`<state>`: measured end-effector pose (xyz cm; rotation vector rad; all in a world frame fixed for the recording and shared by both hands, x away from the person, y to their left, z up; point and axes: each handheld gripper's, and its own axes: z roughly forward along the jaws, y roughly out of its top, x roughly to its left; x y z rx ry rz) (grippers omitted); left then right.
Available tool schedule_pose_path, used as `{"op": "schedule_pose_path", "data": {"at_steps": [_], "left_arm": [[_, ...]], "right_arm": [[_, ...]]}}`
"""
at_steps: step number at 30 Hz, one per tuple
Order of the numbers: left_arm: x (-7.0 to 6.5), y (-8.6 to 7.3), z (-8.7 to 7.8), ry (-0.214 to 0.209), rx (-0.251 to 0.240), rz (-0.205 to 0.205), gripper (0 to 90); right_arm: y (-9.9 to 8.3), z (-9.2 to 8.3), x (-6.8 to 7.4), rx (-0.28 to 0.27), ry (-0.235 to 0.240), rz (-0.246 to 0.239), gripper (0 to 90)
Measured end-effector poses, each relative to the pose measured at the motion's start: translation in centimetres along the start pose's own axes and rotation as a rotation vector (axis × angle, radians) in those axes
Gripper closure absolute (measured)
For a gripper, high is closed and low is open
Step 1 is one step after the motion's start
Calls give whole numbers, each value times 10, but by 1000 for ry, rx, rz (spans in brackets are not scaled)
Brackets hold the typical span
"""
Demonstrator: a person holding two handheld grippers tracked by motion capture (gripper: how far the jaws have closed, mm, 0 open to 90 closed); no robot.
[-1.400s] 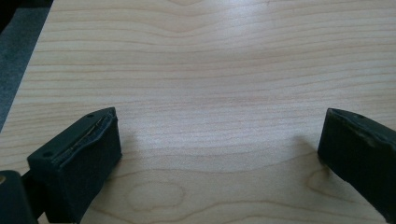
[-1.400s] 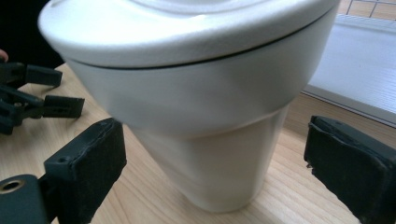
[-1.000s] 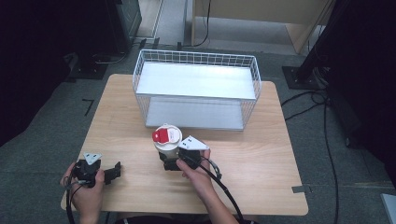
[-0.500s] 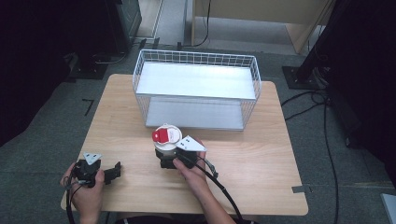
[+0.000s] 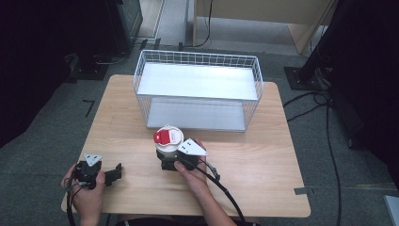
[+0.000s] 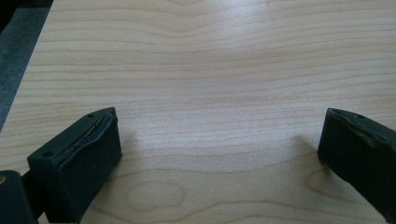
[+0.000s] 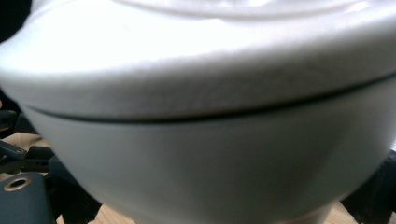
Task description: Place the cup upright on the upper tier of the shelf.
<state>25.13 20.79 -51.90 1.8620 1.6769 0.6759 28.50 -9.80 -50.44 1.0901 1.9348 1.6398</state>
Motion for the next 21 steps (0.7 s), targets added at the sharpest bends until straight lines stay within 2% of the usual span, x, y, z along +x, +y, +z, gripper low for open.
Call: {"op": "schedule_pose_path", "data": {"at_steps": [7,14,21], "left_arm": [[0,0,0,0,0,0,0],[0,0,0,0,0,0,0],[0,0,0,0,0,-1,0]], "right_arm": [[-1,-4,1,-28,15,13,83],[11,-14,3,-69,16,18,86],[28,-22,0,-91,-7,13,86]]}}
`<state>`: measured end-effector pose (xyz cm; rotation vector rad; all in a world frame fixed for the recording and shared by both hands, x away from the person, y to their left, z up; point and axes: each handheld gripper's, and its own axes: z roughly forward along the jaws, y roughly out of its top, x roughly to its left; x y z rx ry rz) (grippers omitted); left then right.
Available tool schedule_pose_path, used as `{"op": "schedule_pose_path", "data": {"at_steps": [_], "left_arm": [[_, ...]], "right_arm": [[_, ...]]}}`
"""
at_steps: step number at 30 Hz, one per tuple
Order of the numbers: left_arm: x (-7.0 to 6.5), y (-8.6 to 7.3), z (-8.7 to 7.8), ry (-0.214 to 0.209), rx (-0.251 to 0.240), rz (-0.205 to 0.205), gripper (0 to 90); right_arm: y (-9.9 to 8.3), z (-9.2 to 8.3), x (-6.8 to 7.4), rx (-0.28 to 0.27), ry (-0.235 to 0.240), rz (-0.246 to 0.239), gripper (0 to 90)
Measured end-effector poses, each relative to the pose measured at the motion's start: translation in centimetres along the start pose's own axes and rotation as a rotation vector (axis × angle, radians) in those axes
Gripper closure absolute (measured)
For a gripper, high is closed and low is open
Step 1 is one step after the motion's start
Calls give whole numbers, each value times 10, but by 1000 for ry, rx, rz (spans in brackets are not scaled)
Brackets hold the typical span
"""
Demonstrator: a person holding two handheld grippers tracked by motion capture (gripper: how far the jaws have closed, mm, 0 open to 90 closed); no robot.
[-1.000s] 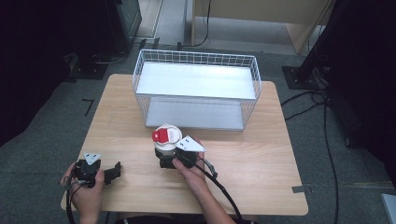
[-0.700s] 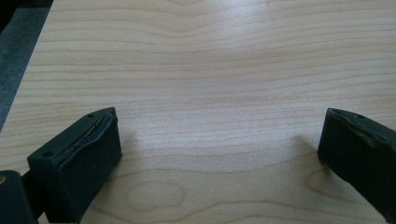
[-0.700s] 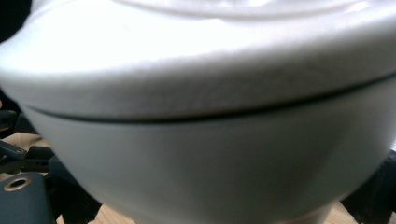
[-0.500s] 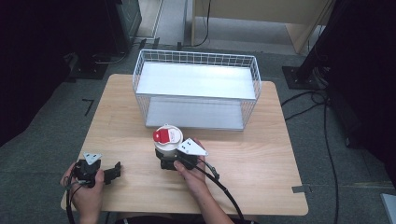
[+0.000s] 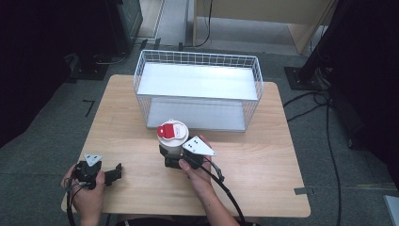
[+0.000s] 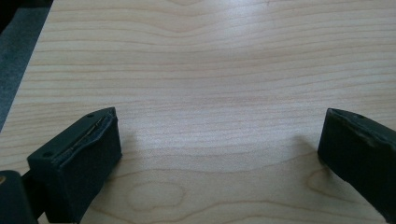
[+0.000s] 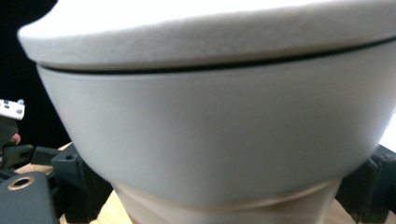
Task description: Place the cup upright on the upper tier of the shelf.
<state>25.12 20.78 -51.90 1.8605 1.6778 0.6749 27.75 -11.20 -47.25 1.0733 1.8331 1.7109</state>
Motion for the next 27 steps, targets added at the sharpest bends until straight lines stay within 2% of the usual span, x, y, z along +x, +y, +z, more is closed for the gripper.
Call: {"op": "schedule_pose_path", "data": {"at_steps": [10,16,25,27], "left_arm": [[0,0,0,0,-1,0,0],[0,0,0,0,0,0,0],[0,0,0,0,1,1,0],[0,0,0,0,1,1,0]], "right_arm": [[25,-9,-3,-52,-21,-9,87],[44,-15,-7,-103,-65,-15,88],[69,-23,-13,-147,-73,-36,89],[76,-26,-14,-161,-94,-47,89]]}}
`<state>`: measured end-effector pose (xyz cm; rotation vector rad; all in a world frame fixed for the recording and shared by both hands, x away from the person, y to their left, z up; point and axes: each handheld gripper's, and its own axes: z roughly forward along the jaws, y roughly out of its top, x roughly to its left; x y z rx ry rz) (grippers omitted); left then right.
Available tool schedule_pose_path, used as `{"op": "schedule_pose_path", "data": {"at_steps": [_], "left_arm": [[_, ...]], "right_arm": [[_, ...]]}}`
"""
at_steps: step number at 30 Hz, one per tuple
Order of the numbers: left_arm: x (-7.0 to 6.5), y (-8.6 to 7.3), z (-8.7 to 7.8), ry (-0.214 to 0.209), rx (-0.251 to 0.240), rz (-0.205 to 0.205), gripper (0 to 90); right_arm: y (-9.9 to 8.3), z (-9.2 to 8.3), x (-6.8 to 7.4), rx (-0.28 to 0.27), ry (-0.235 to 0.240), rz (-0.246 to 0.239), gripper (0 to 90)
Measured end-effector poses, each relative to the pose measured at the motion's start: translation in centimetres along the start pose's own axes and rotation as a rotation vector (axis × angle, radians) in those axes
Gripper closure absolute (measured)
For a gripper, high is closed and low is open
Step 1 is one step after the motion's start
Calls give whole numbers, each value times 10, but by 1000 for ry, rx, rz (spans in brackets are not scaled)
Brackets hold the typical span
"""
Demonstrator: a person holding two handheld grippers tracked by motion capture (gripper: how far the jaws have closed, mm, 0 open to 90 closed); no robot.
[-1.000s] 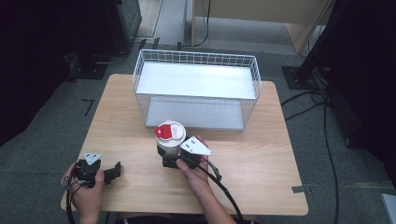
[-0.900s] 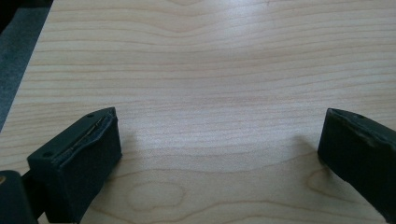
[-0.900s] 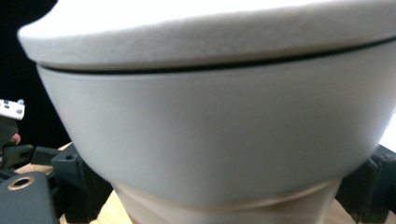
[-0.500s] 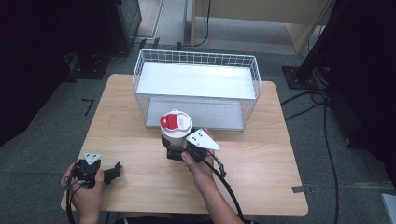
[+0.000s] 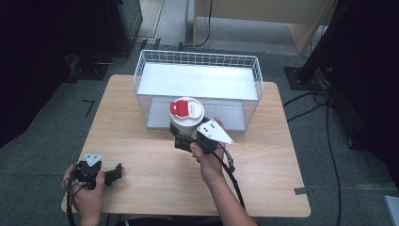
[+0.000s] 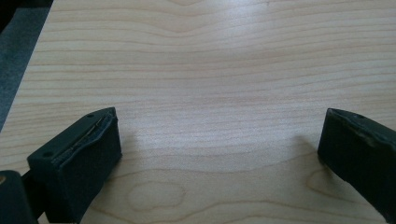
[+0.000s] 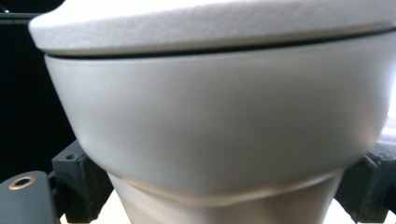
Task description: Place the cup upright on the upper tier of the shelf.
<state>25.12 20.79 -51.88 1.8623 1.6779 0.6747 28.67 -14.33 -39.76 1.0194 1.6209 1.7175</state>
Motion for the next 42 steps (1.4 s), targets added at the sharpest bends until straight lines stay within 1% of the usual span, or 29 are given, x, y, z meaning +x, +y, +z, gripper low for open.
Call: {"op": "schedule_pose_path", "data": {"at_steps": [5,6,9,13,15,17,24,25,29,33,34,35,38,40,42], "left_arm": [[0,0,0,0,0,0,0],[0,0,0,0,0,0,0],[0,0,0,0,-1,0,0],[0,0,0,0,-1,0,0],[0,0,0,0,-1,0,0],[0,0,0,0,-1,0,0],[0,0,0,1,-1,2,0],[0,0,0,1,-1,2,0],[0,0,0,1,-1,2,0],[0,0,0,1,-1,2,0],[0,0,0,1,-1,2,0],[0,0,0,1,-1,2,0],[0,0,0,1,-1,2,0],[0,0,0,1,-1,2,0],[0,0,0,1,-1,1,0]], "right_arm": [[8,-1,-4,-13,-10,-3,89],[12,0,-5,-20,-19,-11,89],[19,0,-8,-36,-28,-12,89],[29,1,-13,-56,-59,-21,90],[31,1,-14,-59,-64,-22,90],[38,2,-18,-70,-79,-30,90],[53,4,-26,-89,-103,-45,90],[53,4,-26,-89,-103,-45,90],[64,9,-33,-96,-132,-62,90],[74,13,-38,-106,-144,-75,90],[74,13,-38,-106,-144,-75,90],[79,15,-41,-109,-150,-81,90],[82,19,-44,-109,-155,-80,90],[87,25,-50,-102,-167,-86,91],[88,27,-52,-101,-171,-89,90]]}}
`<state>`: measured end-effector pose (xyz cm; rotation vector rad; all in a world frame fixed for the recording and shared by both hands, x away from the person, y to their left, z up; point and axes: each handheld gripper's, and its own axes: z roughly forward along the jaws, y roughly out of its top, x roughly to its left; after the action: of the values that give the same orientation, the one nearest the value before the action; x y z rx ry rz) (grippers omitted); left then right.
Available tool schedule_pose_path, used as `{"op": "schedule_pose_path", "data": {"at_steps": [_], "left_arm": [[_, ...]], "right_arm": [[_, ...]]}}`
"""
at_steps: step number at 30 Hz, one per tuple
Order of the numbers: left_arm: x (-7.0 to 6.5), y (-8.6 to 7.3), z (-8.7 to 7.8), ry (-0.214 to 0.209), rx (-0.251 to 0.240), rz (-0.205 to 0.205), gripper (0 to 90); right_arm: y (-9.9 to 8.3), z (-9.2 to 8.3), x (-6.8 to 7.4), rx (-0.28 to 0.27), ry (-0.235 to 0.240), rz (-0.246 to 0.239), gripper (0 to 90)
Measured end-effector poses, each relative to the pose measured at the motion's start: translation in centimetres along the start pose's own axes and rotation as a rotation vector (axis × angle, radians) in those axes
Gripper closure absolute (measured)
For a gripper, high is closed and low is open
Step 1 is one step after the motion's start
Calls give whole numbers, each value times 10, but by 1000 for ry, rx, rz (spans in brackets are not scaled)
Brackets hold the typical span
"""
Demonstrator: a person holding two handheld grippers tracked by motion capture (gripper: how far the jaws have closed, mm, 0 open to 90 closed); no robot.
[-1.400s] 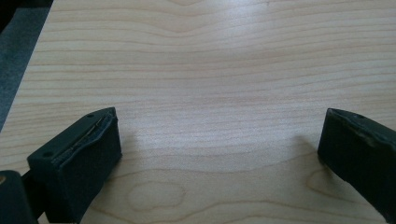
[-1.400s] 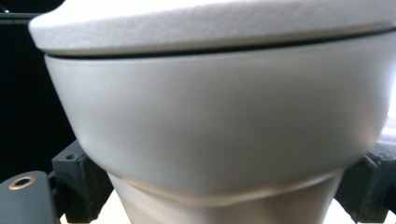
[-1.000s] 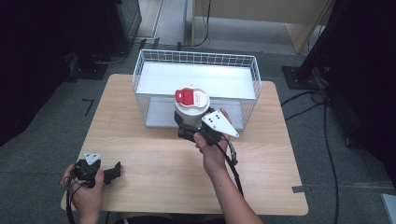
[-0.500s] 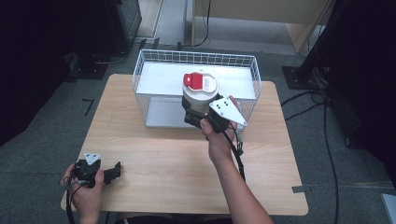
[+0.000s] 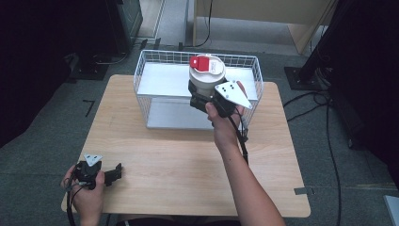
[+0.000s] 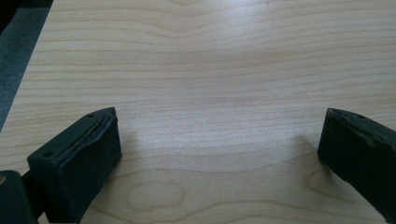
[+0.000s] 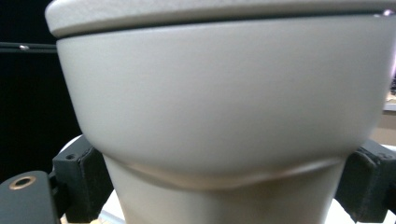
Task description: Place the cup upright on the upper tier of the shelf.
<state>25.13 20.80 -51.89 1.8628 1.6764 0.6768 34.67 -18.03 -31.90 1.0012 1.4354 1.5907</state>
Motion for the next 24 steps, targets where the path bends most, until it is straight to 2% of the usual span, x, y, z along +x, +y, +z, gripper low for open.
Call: {"op": "schedule_pose_path", "data": {"at_steps": [1,8,15,24], "left_arm": [[0,0,0,0,0,0,0],[0,0,0,0,0,0,0],[0,0,0,-1,0,-1,0],[0,0,0,-1,1,-1,0]], "right_arm": [[2,6,-4,5,-8,-2,91],[1,20,-11,16,-22,-10,91],[-2,41,-24,48,-48,-13,91],[1,61,-31,59,-71,-8,91]]}}
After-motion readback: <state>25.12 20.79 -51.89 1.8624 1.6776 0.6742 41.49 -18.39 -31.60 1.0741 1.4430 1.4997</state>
